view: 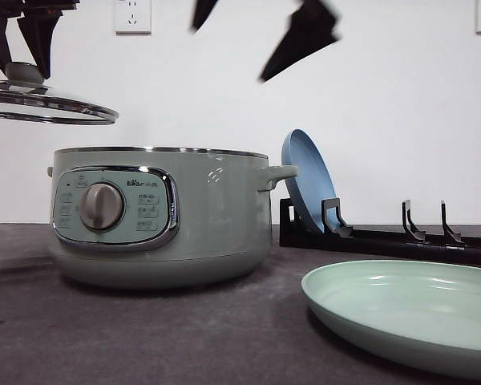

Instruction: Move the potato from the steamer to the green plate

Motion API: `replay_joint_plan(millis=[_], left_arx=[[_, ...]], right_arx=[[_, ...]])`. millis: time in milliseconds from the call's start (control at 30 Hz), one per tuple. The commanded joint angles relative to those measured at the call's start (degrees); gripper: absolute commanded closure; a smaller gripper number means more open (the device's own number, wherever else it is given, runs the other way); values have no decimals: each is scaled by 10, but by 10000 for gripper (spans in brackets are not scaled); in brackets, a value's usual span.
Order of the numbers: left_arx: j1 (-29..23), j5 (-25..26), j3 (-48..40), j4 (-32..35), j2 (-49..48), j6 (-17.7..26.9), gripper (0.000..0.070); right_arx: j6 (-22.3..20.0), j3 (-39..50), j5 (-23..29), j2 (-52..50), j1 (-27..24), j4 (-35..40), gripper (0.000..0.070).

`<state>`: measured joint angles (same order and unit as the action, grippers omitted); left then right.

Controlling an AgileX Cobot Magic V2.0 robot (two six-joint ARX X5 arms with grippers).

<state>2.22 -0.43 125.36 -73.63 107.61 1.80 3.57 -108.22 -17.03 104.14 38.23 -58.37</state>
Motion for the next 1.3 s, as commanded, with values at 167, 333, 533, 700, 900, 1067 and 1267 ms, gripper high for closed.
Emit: replay_joint_plan(millis=[167, 333, 533, 700, 900, 1067, 1267], left_arx=[[0, 0, 26, 16, -5, -8, 700], [0, 0, 26, 16, -5, -8, 700], [0, 1, 26, 16, -5, -8, 700], [0, 1, 26, 16, -5, -8, 700], [0, 1, 26, 17, -5, -8, 700], [0, 1, 26, 16, -5, -8, 700], [0, 1, 26, 16, -5, -8, 700]], right_arx=[[-27, -167, 14, 161, 28, -19, 0], [-44, -209, 54, 226, 35, -7, 0], [-64, -209, 97, 260, 36, 10, 0], [-67, -209, 96, 275, 36, 34, 3], [-69, -209, 96, 295, 36, 44, 11], [-70, -209, 97, 311, 37, 53, 14], [-66, -209, 93, 324, 36, 47, 131]])
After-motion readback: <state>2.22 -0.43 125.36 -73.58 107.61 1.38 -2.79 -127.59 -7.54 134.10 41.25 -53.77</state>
